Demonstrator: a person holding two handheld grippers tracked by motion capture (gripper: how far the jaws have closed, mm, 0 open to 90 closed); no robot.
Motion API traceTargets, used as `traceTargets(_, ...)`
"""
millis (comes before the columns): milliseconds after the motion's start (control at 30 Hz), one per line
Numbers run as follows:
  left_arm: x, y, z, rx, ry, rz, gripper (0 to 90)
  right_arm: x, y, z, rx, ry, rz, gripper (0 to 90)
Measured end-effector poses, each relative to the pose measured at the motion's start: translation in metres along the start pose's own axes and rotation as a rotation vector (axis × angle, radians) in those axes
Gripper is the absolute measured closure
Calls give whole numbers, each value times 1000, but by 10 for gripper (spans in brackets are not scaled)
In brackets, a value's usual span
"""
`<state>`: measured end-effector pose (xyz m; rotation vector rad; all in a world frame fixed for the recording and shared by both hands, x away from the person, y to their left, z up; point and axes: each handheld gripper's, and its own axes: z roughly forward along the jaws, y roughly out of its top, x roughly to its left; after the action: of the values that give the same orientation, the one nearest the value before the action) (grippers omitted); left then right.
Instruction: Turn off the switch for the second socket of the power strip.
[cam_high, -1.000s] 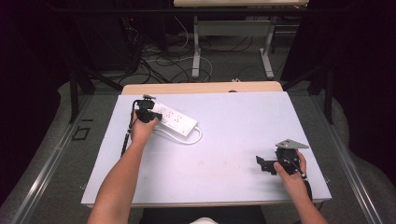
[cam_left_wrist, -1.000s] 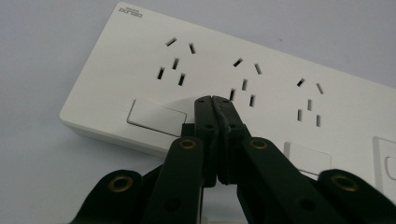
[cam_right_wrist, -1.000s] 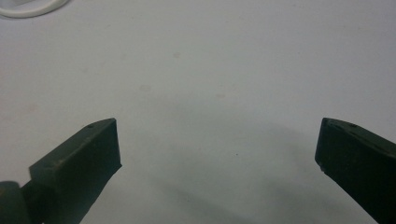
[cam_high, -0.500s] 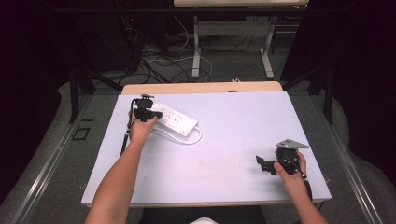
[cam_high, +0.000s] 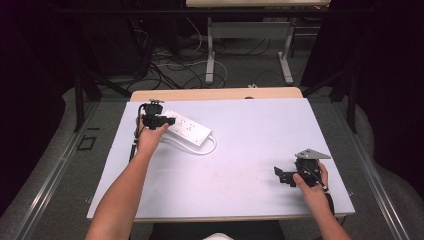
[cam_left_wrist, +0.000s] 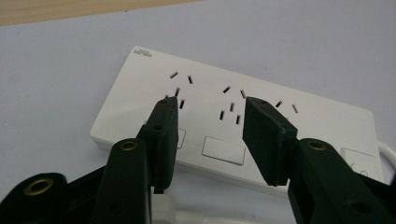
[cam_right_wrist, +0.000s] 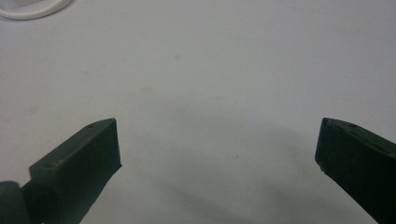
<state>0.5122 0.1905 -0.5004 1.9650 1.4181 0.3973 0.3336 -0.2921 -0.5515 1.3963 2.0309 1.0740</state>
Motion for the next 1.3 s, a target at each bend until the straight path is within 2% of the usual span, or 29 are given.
traceTargets(133, -1, 1, -3, -17, 8, 4, 499, 0, 0, 0, -1, 0, 0, 0)
traceTargets(167, -2, 1, -3, -34, 17, 5, 452, 0, 0, 0, 0, 0, -1, 0)
traceTargets(200, -1, 1, -4, -34, 25, 16, 452, 0, 0, 0, 0, 0, -1, 0)
traceTargets(267, -2, 1, -5, -38, 25, 12, 402, 0, 0, 0, 1, -1, -1, 0)
traceTargets(400, -1, 2, -7, -43, 35, 28, 360, 0, 0, 0, 1, -1, 0, 0)
traceTargets(467, -2, 2, -8, -49, 30, 24, 347, 0, 0, 0, 2, 1, 1, 0)
traceTargets(567, -2, 2, -11, -56, 54, 48, 336, 0, 0, 0, 2, 1, 1, 0)
traceTargets(667, -2, 3, -15, -65, 51, 51, 328, 0, 0, 0, 2, 0, 0, 0)
traceTargets(700, -3, 3, -16, -69, 48, 39, 326, 0, 0, 0, 3, 2, 1, 0)
traceTargets(767, -3, 3, -20, -68, 54, 48, 321, 0, 0, 0, 4, 2, 0, 0)
traceTargets(833, -4, 3, -22, -87, 44, 30, 315, 0, 0, 0, 4, -3, -1, 0)
traceTargets(900, -4, 3, -25, -93, 36, 35, 313, 0, 0, 1, -2, -5, -2, 0)
traceTargets(967, -5, 3, -27, -101, 26, 21, 300, 0, 0, 0, 6, 1, 0, 0)
traceTargets(1067, -7, 3, -31, -105, 15, 14, 233, 0, 0, 0, 5, -3, -4, 0)
traceTargets(1100, -7, 3, -32, -115, 12, 14, 182, 0, 0, 0, 3, 0, -3, 0)
traceTargets(1233, -9, 1, -35, -114, 20, 5, 151, 0, 0, 0, 4, -1, -3, 0)
traceTargets(1300, -9, 1, -37, -111, 17, -3, 78, 0, 0, 0, 4, 0, -3, 0)
